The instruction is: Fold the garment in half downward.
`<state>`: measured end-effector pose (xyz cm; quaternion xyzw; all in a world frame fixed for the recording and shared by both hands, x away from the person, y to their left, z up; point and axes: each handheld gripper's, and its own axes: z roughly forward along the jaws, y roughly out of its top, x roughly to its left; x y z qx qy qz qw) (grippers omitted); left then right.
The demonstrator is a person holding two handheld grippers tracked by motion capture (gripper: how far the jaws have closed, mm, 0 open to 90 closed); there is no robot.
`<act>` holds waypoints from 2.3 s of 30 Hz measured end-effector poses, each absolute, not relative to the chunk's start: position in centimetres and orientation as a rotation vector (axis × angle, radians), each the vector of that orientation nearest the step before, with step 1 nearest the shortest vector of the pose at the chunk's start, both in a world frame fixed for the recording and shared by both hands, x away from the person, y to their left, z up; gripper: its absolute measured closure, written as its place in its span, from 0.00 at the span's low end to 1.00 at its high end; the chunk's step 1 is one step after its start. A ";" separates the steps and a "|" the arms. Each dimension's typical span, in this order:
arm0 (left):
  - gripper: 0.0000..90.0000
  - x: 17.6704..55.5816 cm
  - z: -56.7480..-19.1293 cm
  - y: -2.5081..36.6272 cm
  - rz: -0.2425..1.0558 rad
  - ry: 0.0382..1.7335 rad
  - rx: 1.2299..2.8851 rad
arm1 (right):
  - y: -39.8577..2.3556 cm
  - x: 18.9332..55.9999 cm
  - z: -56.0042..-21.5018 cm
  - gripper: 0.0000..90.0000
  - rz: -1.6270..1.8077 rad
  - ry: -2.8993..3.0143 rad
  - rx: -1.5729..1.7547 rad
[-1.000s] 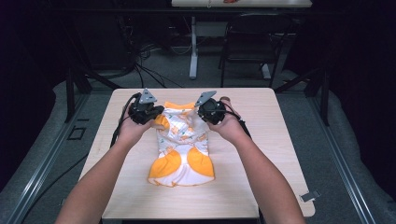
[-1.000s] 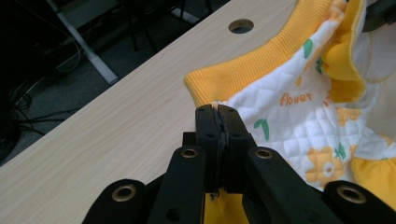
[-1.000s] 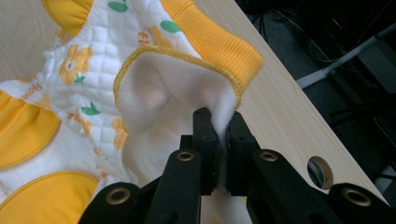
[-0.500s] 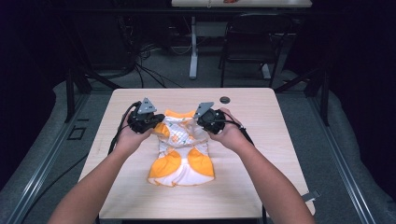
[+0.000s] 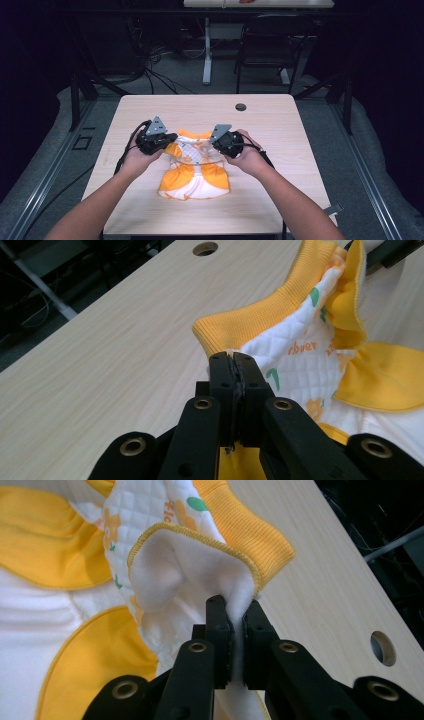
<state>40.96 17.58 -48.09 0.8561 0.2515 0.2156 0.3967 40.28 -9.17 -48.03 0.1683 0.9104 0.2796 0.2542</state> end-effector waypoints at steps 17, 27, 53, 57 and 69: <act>0.98 38.1 -51.8 18.1 0.459 0.606 2.186 | -9.0 37.3 -51.0 0.90 0.752 2.528 0.434; 0.94 36.0 -53.2 18.6 0.399 0.602 2.181 | -9.7 35.0 -52.0 0.80 0.808 2.584 0.458; 0.85 36.2 -51.3 19.9 0.382 0.740 2.137 | -12.7 32.4 -48.4 0.87 1.026 2.593 0.625; 0.98 37.2 -51.9 19.4 0.326 0.767 2.134 | -12.3 34.1 -49.4 0.97 0.988 2.586 0.695; 1.00 36.4 -52.8 18.5 0.266 0.687 2.192 | -10.7 34.8 -51.8 1.00 0.997 2.612 0.729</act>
